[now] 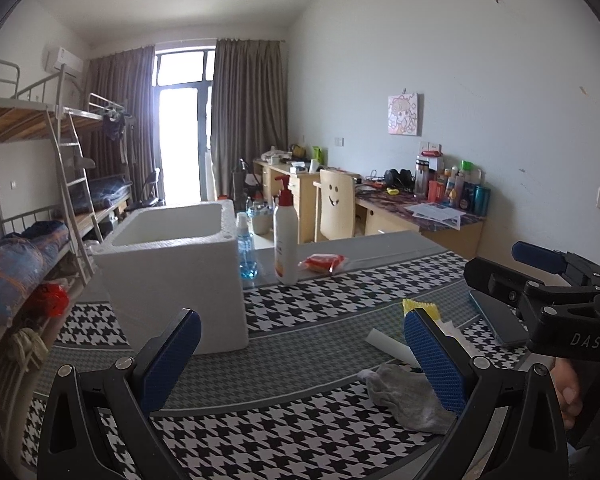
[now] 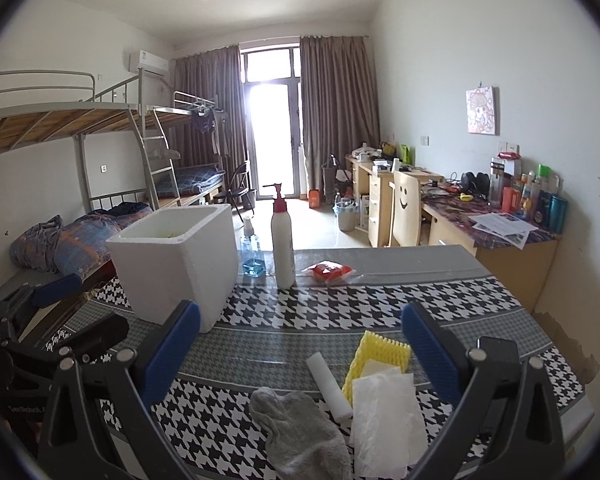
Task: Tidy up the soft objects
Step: 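Move the left tool down onto the grey sock and close on it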
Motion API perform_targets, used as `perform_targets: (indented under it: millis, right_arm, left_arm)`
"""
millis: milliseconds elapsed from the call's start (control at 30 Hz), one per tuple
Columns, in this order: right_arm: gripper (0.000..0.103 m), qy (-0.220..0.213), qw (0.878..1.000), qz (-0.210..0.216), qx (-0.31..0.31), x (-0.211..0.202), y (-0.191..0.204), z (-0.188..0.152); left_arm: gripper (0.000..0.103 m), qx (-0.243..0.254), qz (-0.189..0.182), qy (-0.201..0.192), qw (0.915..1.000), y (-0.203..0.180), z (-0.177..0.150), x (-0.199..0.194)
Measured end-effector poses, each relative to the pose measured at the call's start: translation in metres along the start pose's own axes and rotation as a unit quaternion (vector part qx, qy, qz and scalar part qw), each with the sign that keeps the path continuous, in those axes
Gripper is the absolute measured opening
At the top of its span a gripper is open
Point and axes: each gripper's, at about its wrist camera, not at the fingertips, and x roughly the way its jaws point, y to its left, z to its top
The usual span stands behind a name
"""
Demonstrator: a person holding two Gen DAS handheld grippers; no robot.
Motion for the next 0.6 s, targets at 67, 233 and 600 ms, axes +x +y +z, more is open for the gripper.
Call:
perform_targets:
  millis: [67,233,600]
  right_arm:
    - [0.102,0.002,1.0,-0.003,0.0,0.0,-0.001,-0.002]
    - [0.102,0.009,1.0,-0.009,0.003,0.002,-0.008,-0.006]
    - [0.102,0.021,0.999,-0.03,0.009,0.0,-0.025,-0.022]
  left_arm:
    - [0.102,0.001,-0.003,0.005,1.0,-0.003,-0.002,0.003]
    - [0.102,-0.001,-0.012,0.02,0.9997,-0.007,-0.006,0.011]
    - [0.102,-0.002,-0.027,0.049,0.9984,-0.017,-0.019,0.026]
